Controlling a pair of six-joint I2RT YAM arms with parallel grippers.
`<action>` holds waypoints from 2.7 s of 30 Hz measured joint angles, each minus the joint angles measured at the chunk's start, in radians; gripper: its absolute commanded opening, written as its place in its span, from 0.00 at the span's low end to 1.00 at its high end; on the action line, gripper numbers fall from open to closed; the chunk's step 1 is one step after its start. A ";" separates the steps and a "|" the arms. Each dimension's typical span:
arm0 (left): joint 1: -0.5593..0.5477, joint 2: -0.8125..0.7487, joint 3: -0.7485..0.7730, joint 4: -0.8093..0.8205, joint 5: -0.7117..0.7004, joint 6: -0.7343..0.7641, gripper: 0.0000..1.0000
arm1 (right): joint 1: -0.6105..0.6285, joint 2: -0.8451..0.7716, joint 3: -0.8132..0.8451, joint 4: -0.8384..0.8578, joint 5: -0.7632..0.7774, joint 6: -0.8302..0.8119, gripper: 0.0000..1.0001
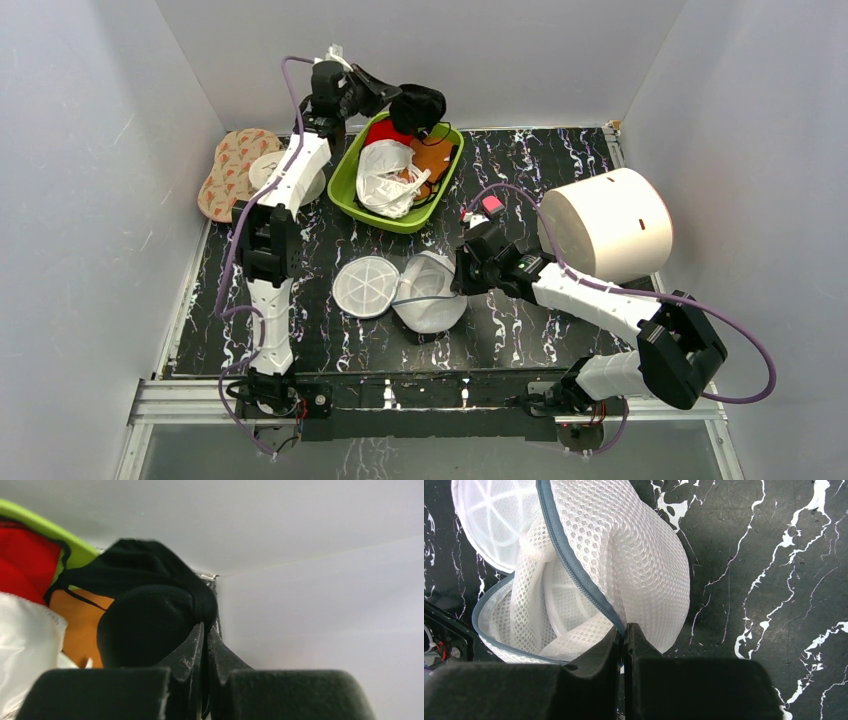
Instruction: Unzip the laundry bag and remove the bra
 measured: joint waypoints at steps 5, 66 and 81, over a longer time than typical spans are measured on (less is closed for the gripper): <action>0.008 -0.063 -0.279 0.051 -0.022 -0.002 0.00 | 0.000 0.000 -0.005 0.006 -0.009 0.003 0.00; 0.001 -1.142 -1.438 -0.572 -0.464 0.380 0.55 | 0.000 0.037 -0.017 0.039 -0.078 0.031 0.00; -0.174 -0.869 -1.414 -0.475 -0.562 0.537 0.32 | 0.000 0.037 -0.018 0.045 -0.078 0.037 0.00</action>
